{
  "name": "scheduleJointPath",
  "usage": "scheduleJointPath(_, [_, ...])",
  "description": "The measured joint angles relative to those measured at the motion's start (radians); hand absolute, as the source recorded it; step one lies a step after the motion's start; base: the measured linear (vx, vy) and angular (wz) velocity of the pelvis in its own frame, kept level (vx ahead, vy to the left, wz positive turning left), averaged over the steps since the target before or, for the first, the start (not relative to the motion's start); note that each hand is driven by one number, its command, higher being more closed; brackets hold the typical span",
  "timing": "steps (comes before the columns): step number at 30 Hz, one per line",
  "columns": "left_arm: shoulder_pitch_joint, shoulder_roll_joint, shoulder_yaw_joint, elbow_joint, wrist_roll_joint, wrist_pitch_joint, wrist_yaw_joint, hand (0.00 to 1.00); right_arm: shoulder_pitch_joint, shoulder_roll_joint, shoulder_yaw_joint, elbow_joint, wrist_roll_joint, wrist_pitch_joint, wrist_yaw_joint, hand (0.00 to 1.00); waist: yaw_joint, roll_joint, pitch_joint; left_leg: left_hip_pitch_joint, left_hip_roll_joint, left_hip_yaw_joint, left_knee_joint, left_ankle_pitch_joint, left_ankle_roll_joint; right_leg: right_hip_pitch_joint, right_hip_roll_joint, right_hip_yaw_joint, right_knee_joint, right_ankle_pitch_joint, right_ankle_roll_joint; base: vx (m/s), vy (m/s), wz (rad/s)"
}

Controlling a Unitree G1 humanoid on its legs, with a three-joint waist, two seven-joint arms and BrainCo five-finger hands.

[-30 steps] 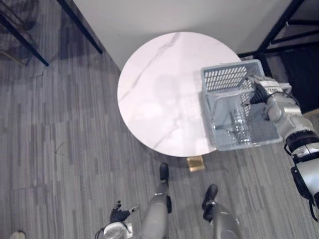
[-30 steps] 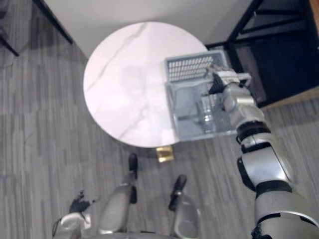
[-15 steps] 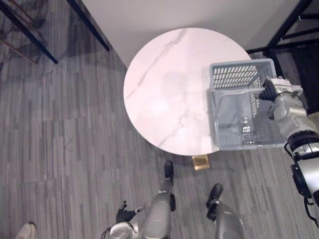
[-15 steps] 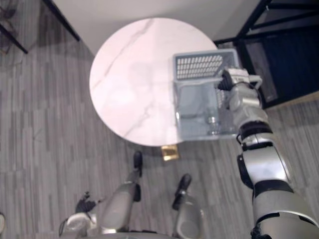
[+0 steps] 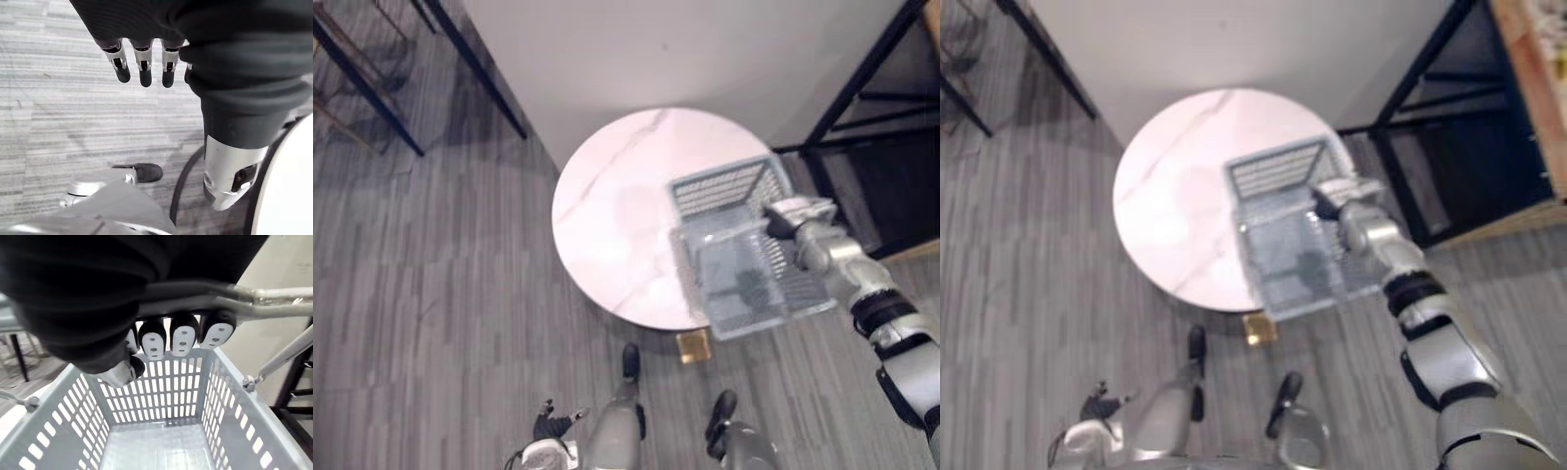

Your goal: Pick vegetable in the basket

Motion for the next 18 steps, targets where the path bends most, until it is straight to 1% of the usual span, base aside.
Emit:
scheduleJointPath(2, [0.001, 0.002, 0.0, 0.0, 0.005, 0.0, -0.003, 0.0, 0.061, -0.001, 0.012, -0.08, 0.016, -0.021, 0.012, 1.0, -0.005, -0.017, -0.027, 0.017, 0.002, 0.009, -0.003, -0.005, -0.006, 0.01, 0.001, 0.012, -0.005, 0.001, 0.002, 0.01, -0.011, -0.21])
scheduleJointPath(3, [0.008, 0.002, 0.0, 0.001, 0.022, 0.001, -0.016, 0.0, 0.117, -0.003, 0.031, -0.134, 0.037, -0.044, 0.031, 1.0, -0.012, -0.029, -0.055, 0.036, 0.004, 0.024, -0.006, -0.015, -0.018, 0.025, 0.003, 0.025, -0.013, 0.003, 0.004, -0.01, -0.008, -0.21])
scheduleJointPath(4, [0.014, 0.002, -0.001, 0.001, 0.036, 0.001, -0.021, 0.0, 0.155, -0.009, 0.032, -0.164, 0.038, -0.055, 0.041, 1.0, -0.019, -0.033, -0.076, 0.04, 0.003, 0.026, -0.006, -0.017, -0.019, 0.028, 0.003, 0.028, -0.017, 0.003, 0.005, -0.01, -0.004, -0.15])
scheduleJointPath(6, [0.023, 0.002, 0.0, 0.001, 0.053, 0.002, -0.022, 0.0, 0.232, -0.036, 0.034, -0.228, 0.067, -0.081, 0.056, 1.0, -0.023, -0.035, -0.106, 0.047, 0.005, 0.037, -0.006, -0.029, -0.02, 0.03, 0.006, 0.044, -0.027, 0.003, 0.008, -0.02, 0.01, -0.2])
scheduleJointPath(7, [0.034, 0.001, 0.0, 0.002, 0.07, 0.002, -0.023, 0.0, 0.273, -0.058, 0.035, -0.268, 0.078, -0.09, 0.071, 1.0, -0.024, -0.033, -0.118, 0.053, 0.007, 0.053, -0.006, -0.038, -0.011, 0.028, 0.008, 0.06, -0.031, 0.004, 0.016, -0.03, 0.014, -0.31])
scheduleJointPath(8, [0.039, 0.001, 0.0, 0.003, 0.076, 0.003, -0.023, 0.0, 0.295, -0.07, 0.034, -0.289, 0.081, -0.093, 0.076, 1.0, -0.026, -0.032, -0.122, 0.057, 0.006, 0.055, -0.006, -0.038, -0.011, 0.028, 0.008, 0.067, -0.032, 0.004, 0.016, -0.03, 0.018, -0.3])
scheduleJointPath(10, [0.061, 0.001, -0.001, 0.008, 0.088, 0.019, -0.032, 0.0, 0.401, -0.124, 0.026, -0.34, 0.089, -0.116, 0.086, 1.0, -0.04, -0.03, -0.143, 0.064, 0.002, 0.077, -0.006, -0.043, -0.005, 0.028, 0.004, 0.085, -0.036, 0.005, 0.019, -0.02, 0.029, -0.17])
scheduleJointPath(12, [0.071, 0.002, -0.001, 0.026, 0.09, 0.021, -0.038, 0.0, 0.478, -0.154, 0.014, -0.349, 0.088, -0.128, 0.088, 1.0, -0.051, -0.028, -0.16, 0.065, -0.001, 0.082, -0.006, -0.047, 0.001, 0.028, 0.005, 0.103, -0.048, 0.008, 0.024, 0.02, 0.02, -0.14])
scheduleJointPath(13, [0.072, 0.002, -0.002, 0.031, 0.093, 0.022, -0.04, 0.0, 0.511, -0.159, -0.006, -0.349, 0.088, -0.13, 0.089, 1.0, -0.051, -0.027, -0.164, 0.066, -0.002, 0.086, -0.006, -0.048, 0.003, 0.028, 0.005, 0.109, -0.051, 0.01, 0.027, 0.04, 0.018, -0.16])
scheduleJointPath(15, [0.079, -0.001, -0.004, 0.035, 0.122, 0.022, -0.045, 0.0, 0.618, -0.167, -0.129, -0.344, 0.088, -0.125, 0.086, 1.0, -0.057, -0.019, -0.17, 0.069, -0.008, 0.101, -0.006, -0.052, 0.009, 0.029, 0.0, 0.122, -0.063, 0.02, 0.032, 0.04, 0.022, -0.14])
scheduleJointPath(16, [0.081, -0.001, -0.004, 0.039, 0.125, 0.021, -0.046, 0.0, 0.634, -0.173, -0.144, -0.341, 0.088, -0.125, 0.086, 1.0, -0.058, -0.016, -0.174, 0.07, -0.01, 0.104, -0.006, -0.053, 0.01, 0.028, -0.001, 0.126, -0.065, 0.022, 0.034, 0.05, 0.018, -0.13])
scheduleJointPath(18, [0.094, -0.002, -0.008, 0.042, 0.128, 0.022, -0.058, 0.0, 0.713, -0.194, -0.21, -0.318, 0.085, -0.126, 0.081, 1.0, -0.075, -0.008, -0.184, 0.088, -0.019, 0.108, -0.006, -0.062, 0.014, 0.044, -0.004, 0.134, -0.069, 0.031, 0.037, 0.08, 0.012, -0.09])
